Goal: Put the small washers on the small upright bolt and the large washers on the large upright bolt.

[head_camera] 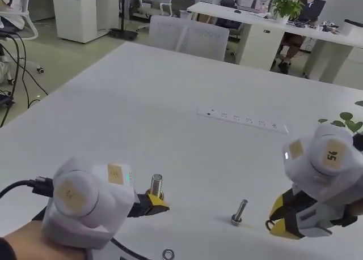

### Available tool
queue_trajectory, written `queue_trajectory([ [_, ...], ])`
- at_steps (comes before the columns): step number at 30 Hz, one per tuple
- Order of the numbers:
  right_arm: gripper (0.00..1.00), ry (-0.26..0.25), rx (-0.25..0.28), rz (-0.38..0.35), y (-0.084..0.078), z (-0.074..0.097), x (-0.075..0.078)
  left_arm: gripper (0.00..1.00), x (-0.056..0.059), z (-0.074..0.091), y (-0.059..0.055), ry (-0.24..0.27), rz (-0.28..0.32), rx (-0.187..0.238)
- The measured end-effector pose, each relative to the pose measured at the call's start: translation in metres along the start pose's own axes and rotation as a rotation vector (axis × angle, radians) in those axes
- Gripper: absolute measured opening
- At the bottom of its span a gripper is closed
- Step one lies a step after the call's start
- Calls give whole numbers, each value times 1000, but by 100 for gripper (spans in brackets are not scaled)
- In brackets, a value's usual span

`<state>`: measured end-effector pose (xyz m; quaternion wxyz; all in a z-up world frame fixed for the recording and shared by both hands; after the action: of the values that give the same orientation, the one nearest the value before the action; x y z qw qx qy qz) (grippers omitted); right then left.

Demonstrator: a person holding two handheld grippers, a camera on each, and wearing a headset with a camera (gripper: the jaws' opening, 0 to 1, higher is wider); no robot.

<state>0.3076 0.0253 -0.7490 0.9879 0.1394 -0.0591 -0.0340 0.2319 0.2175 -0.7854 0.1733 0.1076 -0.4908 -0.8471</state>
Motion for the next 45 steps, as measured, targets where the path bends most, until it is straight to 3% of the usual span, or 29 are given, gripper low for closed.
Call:
queue_trajectory([
  [11,13,-23,10,42,18,6,17,73,0,0,-1,1,5,-1],
  [26,13,-18,6,115,41,-1,32,73,-4,1,-2,13,12,0],
  [45,14,16,-25,133,38,-18,34,72,-5,0,-2,20,19,1],
])
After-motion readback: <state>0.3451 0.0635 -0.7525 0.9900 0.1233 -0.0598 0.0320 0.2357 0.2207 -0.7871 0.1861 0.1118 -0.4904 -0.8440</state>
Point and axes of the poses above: the centre of the closed fingertips' face, and the gripper's own axes: z roughly backward along the fingers, x roughly to its right, y roughly out of its top, the point moved 6 cm from there along z, roughly backward along the fingers, and after that the axes turned 4 degrees about -z, right-handed, at the moved point
